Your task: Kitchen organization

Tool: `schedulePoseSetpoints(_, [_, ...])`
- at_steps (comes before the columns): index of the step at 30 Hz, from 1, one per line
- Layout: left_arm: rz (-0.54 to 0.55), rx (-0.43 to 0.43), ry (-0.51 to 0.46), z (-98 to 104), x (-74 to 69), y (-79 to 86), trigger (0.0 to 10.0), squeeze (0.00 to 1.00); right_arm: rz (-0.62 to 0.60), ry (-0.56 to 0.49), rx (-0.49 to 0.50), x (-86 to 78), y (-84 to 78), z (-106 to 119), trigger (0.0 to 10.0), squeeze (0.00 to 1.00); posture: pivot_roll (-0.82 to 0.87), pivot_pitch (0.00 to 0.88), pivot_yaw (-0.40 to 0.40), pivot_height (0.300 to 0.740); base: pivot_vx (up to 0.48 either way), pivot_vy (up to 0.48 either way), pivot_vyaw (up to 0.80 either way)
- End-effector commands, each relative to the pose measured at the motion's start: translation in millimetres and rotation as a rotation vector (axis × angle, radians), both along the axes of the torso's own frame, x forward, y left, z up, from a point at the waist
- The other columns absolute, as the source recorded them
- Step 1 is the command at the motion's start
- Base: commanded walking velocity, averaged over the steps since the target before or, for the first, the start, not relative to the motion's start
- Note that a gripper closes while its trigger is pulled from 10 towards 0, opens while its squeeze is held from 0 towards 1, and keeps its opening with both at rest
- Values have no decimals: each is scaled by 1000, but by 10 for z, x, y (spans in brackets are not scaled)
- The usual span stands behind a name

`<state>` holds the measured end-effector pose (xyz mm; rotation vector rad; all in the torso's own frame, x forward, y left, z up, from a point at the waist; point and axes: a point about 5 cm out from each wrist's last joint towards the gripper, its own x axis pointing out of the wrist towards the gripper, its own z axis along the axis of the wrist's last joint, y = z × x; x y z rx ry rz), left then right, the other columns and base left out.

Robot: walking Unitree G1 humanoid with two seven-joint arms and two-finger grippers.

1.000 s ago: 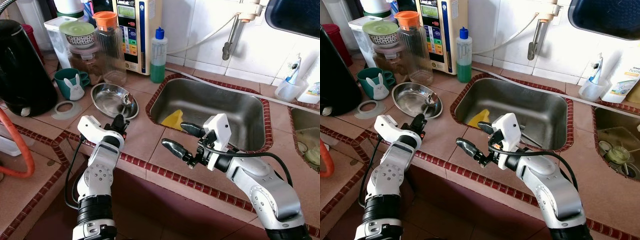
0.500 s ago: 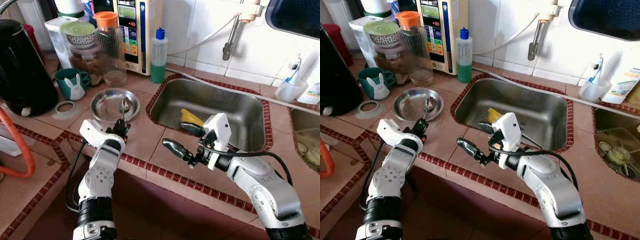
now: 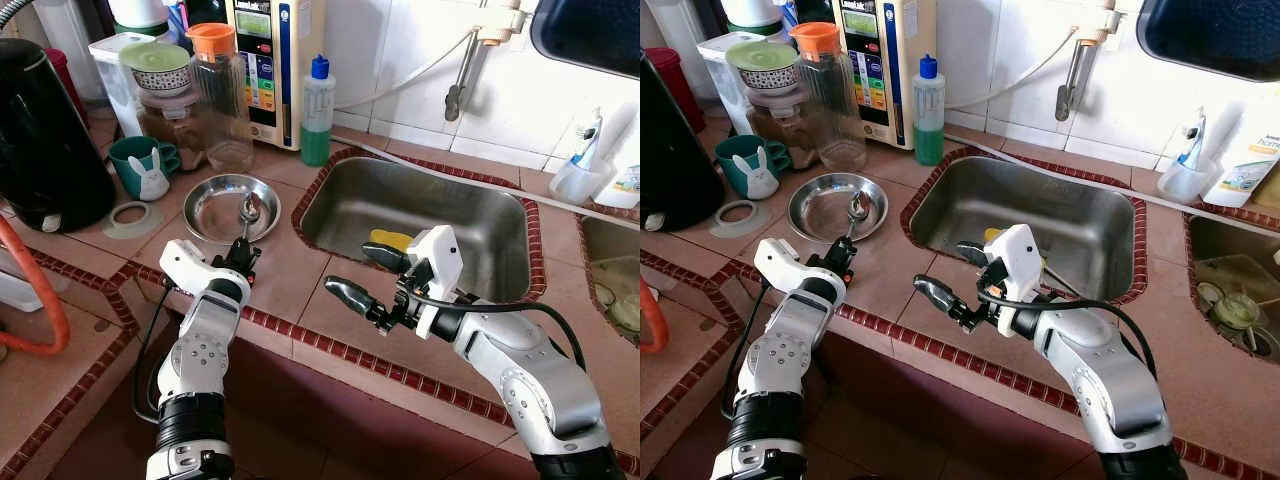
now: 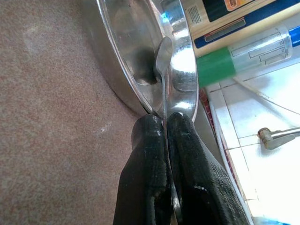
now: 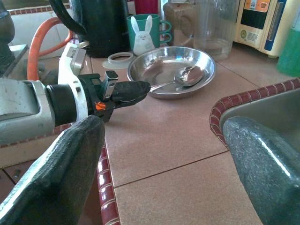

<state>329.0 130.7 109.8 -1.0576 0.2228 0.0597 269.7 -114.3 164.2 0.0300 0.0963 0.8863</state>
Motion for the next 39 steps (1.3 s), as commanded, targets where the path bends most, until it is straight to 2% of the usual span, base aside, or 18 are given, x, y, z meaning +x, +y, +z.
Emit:
schedulePoseSetpoints(1, [-15,-1,14,30,8,-56,10000,0,4,-19,-6,12,-9,42,10000,0,83,0,-4,740,0,0,0])
schedulePoseSetpoints(12, [-54,4,-29,133,-9,-141,10000,0,2,-22,-4,18,-2,50,10000,0,85,0,-4,740,0,0,0])
schedulePoseSetpoints(13, [-63,-5,-40,151,-15,-155,10000,1000,2,-23,-3,19,-2,52,10000,0,85,0,-4,740,0,0,0])
schedulePoseSetpoints(25, [-94,2,-47,170,-58,-200,10000,1000,0,-25,-1,28,5,55,10000,0,88,0,-2,740,0,0,0])
schedulePoseSetpoints(26, [-91,10,-38,159,-59,-196,10000,118,0,-25,-1,29,5,55,10000,0,88,0,-2,740,0,0,0])
schedulePoseSetpoints(27, [-89,14,-30,148,-61,-191,10000,0,0,-25,-1,30,5,55,10000,0,88,0,-2,740,0,0,0])
schedulePoseSetpoints(30, [-83,10,-19,128,-64,-182,10000,0,0,-25,-1,32,5,54,10000,0,87,0,-2,740,0,0,0])
schedulePoseSetpoints(31, [-74,-10,-18,126,-64,-179,4000,0,0,-25,-1,32,4,54,10000,0,88,0,-2,740,0,0,0])
schedulePoseSetpoints(32, [-74,-10,-18,126,-64,-179,4000,0,0,-25,-1,32,4,54,10000,0,88,0,-2,740,0,0,0])
schedulePoseSetpoints(33, [-68,-24,-20,128,-63,-175,0,0,0,-26,-1,33,4,54,10000,0,88,0,-1,740,0,0,0])
schedulePoseSetpoints(39, [-59,-30,-17,126,-56,-149,0,0,-1,-26,0,31,6,55,10000,0,89,0,-2,740,0,0,0])
